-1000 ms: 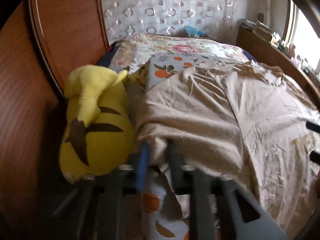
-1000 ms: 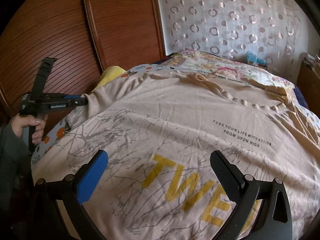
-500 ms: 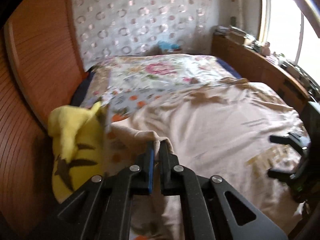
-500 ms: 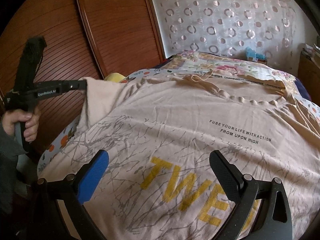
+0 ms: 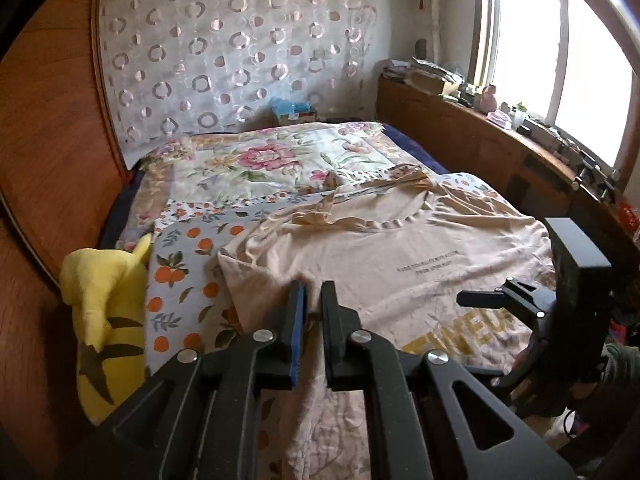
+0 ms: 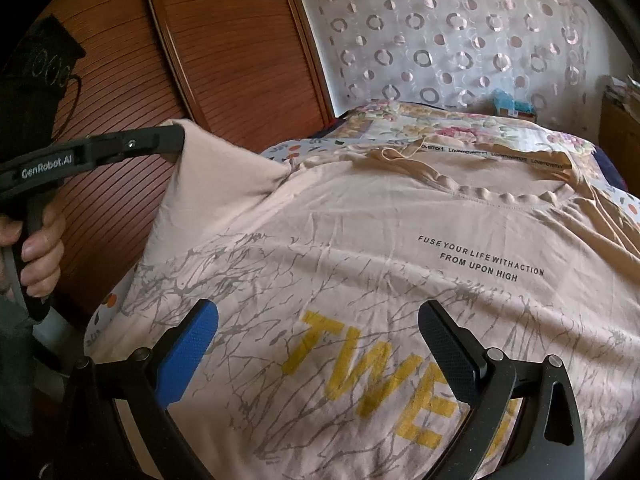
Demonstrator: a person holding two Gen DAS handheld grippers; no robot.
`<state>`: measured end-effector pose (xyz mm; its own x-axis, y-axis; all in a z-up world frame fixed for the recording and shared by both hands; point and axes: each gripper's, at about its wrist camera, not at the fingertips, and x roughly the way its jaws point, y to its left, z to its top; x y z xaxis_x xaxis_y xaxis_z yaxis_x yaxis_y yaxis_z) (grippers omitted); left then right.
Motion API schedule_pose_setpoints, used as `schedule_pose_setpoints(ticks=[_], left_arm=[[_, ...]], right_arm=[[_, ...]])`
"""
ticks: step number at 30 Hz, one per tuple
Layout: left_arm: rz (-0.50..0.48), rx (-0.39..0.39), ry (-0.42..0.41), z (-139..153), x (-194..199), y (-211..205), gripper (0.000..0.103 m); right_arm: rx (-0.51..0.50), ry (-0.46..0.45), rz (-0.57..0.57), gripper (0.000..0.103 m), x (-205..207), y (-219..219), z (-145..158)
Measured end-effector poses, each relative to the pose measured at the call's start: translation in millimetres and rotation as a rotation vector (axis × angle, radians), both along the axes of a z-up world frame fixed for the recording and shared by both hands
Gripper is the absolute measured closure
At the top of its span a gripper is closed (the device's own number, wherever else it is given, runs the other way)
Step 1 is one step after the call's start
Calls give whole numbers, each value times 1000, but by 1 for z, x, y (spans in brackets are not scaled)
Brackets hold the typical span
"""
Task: Fold small clothes
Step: 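Lift the side edge with the left gripper, fold it inward, and release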
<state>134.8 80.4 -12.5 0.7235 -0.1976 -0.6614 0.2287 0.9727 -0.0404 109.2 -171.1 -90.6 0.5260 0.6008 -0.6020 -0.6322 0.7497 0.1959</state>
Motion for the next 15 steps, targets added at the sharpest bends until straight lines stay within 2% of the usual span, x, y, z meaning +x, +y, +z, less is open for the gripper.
schedule_pose_setpoints(ticks=[2,6,8,11,13,15], left_arm=[[4,5,-8,1,-1,1,67],[-20,-19,4,0,-2,7,55],[-10,-20,5,-3,-5,11,37],[17,-38,3,-9,-13,23,32],[44,-36,0,-15,-21,31,26],[72,-36,-1,-22,-29,42,24]], right_arm=[[5,7,-3,3,2,1,-1],[5,5,-6,3,1,5,-3],[0,0,-3,3,0,8,-3],[-25,-17,19,9,-4,10,-2],[-31,-24,35,17,-5,13,2],[-36,-35,57,26,-4,19,7]])
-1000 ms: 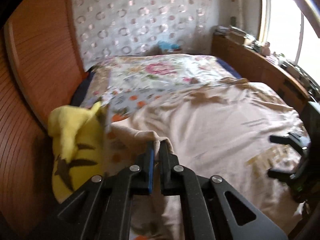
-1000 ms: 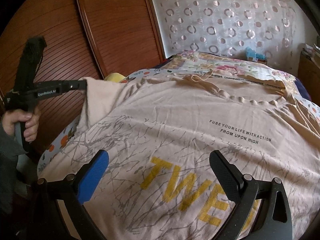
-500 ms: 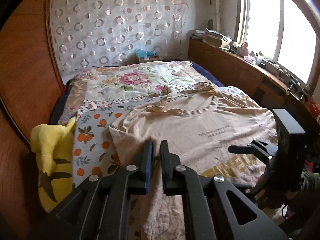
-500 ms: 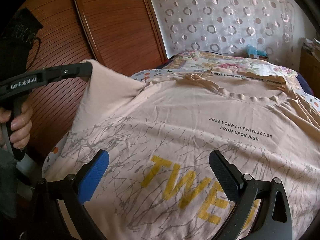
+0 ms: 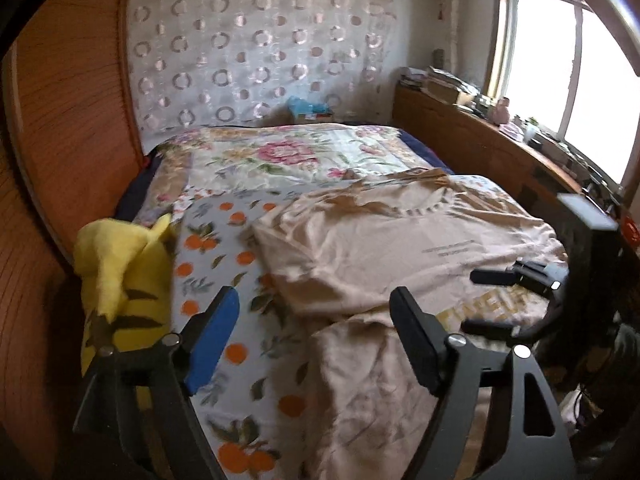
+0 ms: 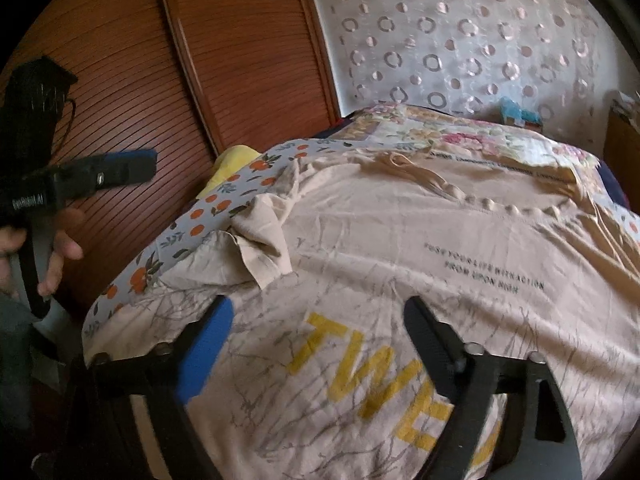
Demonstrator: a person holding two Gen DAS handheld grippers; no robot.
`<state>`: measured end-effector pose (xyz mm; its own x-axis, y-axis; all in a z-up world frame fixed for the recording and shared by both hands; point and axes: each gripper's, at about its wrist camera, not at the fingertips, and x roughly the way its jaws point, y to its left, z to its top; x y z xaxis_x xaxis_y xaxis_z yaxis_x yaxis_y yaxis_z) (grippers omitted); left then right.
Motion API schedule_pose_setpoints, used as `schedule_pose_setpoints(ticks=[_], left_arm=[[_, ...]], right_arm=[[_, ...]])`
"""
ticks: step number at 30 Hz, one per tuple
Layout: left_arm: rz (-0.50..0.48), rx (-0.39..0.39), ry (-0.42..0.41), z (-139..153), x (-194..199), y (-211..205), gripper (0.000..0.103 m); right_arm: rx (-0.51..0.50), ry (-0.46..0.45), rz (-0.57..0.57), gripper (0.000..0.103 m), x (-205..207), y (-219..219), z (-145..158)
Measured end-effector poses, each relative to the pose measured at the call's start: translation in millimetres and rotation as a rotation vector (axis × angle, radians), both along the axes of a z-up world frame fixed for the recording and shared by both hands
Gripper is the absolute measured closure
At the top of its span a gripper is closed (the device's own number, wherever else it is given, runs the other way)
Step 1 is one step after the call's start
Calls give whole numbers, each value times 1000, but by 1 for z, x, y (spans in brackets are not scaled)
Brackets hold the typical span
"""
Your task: Fold small clothes
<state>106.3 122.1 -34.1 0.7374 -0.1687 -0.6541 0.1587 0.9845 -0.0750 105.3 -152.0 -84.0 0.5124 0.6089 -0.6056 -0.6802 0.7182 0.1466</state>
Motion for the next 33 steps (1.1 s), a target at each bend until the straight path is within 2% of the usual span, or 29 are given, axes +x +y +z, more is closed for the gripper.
schedule_pose_setpoints(ticks=[5,9,15,17,18,21,24,28,33], left_arm=[[38,-31,3,-14,-19,20,23],[71,-22,-1,-22,-36,33,21],[105,-20,19,-41,-53,48,21],[110,-17,23,-45,-55,50,20],[113,-21,26,-47,-56,51,20],[121,-29,25,-48,-57,54,20],[119,-32,28,-52,-58,54,20],[112,-37,33,-55,-60,49,20],[94,-43,35,-56,-61,41,20]], right_arm=[[-40,-57,75,34,10,32,10],[-78,-31,158,39,30,71,7],[-137,-36,202,47,50,125,-1],[-170,-19,236,55,54,140,-6],[-198,-7,245,64,57,148,-11],[-241,-14,247,71,63,159,-20],[-268,-35,218,94,69,168,-25],[-185,-46,151,98,77,144,-12],[-160,-56,15,99,94,117,-10]])
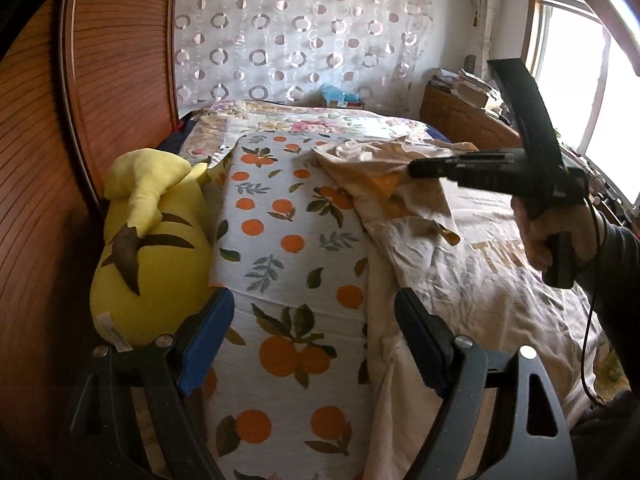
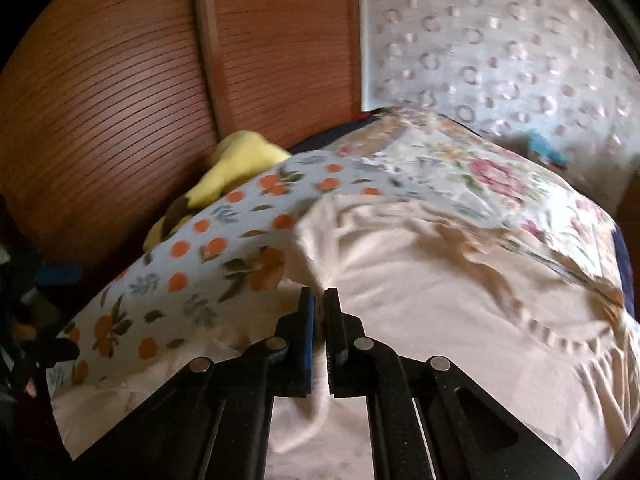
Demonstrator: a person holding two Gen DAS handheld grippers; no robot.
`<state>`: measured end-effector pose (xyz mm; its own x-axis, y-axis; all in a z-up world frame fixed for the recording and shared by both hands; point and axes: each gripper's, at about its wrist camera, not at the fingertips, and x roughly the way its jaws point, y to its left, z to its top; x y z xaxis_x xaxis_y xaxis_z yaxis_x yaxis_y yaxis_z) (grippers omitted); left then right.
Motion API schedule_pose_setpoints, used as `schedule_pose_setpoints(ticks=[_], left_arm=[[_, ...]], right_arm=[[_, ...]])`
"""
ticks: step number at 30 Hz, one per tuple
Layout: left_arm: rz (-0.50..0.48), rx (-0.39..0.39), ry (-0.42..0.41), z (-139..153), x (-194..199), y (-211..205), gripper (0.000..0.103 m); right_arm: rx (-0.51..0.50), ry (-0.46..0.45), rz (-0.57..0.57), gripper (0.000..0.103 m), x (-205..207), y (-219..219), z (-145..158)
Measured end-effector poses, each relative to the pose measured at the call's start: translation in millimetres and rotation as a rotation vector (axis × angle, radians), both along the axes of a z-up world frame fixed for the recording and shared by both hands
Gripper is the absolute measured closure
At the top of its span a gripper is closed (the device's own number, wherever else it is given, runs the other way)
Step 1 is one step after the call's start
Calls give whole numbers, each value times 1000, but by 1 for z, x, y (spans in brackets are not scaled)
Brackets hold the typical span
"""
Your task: Fold small clothes
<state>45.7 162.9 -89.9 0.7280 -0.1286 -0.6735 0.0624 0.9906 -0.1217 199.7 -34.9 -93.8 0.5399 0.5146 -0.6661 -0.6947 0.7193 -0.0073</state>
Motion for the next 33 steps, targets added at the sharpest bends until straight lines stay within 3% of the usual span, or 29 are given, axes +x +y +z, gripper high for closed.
schedule_pose_setpoints(ticks=[7,11,12,16,19,25,26,28,33], left_arm=[[-18,5,-10,5,1,-12,20],[-28,12,-20,9,3,-19,20],[-28,12,-22,10,4,-20,20],[-25,10,-32,14,5,-24,20],[-27,14,-33,15,5,-27,20],[-32,18,-29,14,4,-33,20],[-32,18,-29,13,4,-33,20],[-32,16,-27,12,3,-35,20],[-28,14,-35,10,2,-36,20]], right_arm=[[-16,-21,-160,98,18,-29,-12],[31,15,-121,98,18,-33,-11],[29,18,-98,96,16,-29,-12],[23,29,-3,66,4,-9,-23],[20,47,66,63,-8,3,-35],[-100,59,108,64,-9,34,-63],[-116,30,108,68,-11,36,-65],[-124,21,99,95,-8,34,-63],[-86,-13,-30,96,-1,4,-54]])
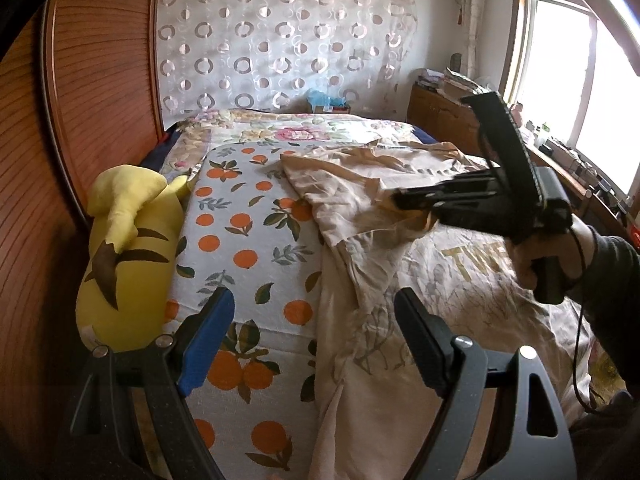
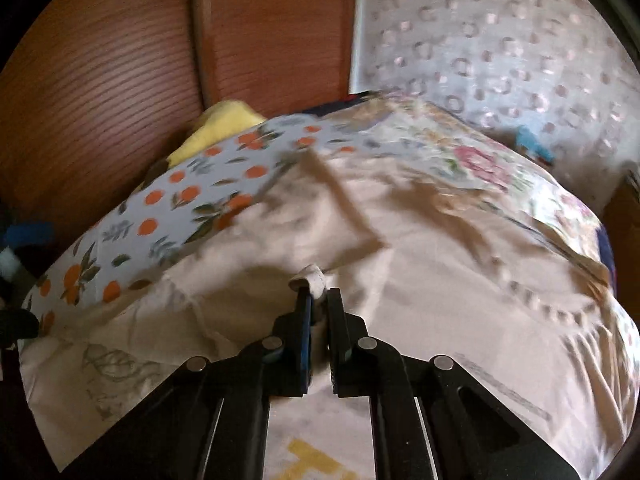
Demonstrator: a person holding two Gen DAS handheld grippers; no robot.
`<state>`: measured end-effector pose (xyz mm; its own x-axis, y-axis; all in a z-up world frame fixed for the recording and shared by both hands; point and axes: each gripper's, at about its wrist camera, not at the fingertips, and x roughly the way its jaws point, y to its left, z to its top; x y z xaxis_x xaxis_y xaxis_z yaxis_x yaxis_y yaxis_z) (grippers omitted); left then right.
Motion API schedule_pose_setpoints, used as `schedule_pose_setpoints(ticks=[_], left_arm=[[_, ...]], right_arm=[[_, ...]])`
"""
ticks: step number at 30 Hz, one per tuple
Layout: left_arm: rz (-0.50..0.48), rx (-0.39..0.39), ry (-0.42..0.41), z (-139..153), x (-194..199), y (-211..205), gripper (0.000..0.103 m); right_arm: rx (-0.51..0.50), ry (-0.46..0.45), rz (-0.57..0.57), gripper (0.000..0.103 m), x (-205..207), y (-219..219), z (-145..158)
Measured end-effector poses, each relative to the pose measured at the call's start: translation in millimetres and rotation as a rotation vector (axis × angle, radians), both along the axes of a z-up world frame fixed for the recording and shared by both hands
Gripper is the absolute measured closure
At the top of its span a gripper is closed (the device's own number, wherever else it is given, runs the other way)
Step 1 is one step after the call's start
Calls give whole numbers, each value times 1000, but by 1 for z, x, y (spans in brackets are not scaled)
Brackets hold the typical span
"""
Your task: Fold small clothes
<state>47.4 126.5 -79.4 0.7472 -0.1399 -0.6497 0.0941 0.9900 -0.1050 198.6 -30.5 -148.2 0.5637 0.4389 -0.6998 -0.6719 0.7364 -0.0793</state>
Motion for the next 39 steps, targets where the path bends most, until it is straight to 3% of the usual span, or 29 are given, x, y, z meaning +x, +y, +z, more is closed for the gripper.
schedule_pose_setpoints(ticks=[3,6,9,10,22,27,29,34,39], left_arm=[[12,-4,-13,1,0,0,20],[5,-2,-14,3,3,-2,20],[-8,-1,-16,5,7,-8,20],[-15,2,-14,6,10,-12,20],[-101,42,23,-1,45,-49,20],[-119,0,35,-4,55,-50,21],[-117,-9,32,-4,60,-51,40],[-120,12,90,-12,76,-52,64],[-111,47,131,-21,84,-50,77]], right_arm=[[4,-21,-68,96,1,-24,2],[6,13,-86,93,3,-41,-3],[-38,-7,-123,61,-1,-49,-9],[-46,-18,-127,56,-2,-53,-8],[-75,22,-212,54,-33,-153,-14],[-67,23,-194,54,-50,-181,-11],[-45,23,-179,54,-54,-190,-9],[20,58,-198,40,-44,-204,-8],[4,45,-213,36,-47,-206,-6]])
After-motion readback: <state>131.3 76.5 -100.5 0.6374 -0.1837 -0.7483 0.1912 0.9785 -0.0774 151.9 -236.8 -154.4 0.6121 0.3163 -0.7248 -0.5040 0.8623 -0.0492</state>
